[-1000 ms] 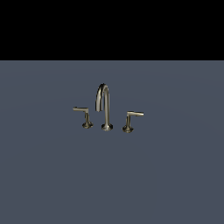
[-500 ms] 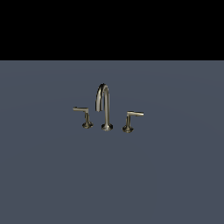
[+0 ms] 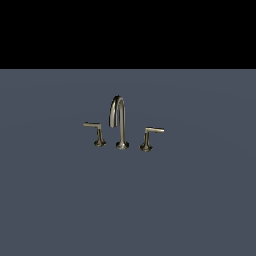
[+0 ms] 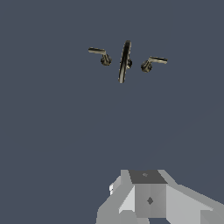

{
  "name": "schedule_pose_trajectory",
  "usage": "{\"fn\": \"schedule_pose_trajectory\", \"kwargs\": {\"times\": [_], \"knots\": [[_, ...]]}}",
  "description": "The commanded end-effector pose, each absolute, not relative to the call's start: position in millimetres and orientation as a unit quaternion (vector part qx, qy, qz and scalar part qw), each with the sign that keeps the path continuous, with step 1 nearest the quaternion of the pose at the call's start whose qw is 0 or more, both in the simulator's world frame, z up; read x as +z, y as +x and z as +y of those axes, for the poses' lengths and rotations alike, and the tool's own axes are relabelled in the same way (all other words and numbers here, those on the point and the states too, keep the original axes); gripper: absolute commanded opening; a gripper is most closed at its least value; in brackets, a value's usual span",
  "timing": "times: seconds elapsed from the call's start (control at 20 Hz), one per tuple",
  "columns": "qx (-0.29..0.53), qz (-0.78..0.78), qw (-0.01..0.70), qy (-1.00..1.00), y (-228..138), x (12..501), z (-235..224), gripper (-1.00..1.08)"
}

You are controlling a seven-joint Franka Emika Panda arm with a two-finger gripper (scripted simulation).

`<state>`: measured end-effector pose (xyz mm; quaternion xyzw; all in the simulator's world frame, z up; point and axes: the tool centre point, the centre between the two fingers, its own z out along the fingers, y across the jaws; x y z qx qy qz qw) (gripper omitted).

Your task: Turn on the faucet by rotating a designated handle.

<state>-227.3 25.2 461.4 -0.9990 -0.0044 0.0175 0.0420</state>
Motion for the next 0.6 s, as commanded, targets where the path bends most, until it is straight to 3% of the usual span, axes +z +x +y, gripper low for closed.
{"fn": "schedule_pose_trajectory", "kwargs": {"times": [0.0,0.55], "knots": [[0.02,0.015,0.052,-0.998,-216,456,25,-1.0],[0.046,0.164,0.106,-0.98,-141,411,23,-1.0]]}}
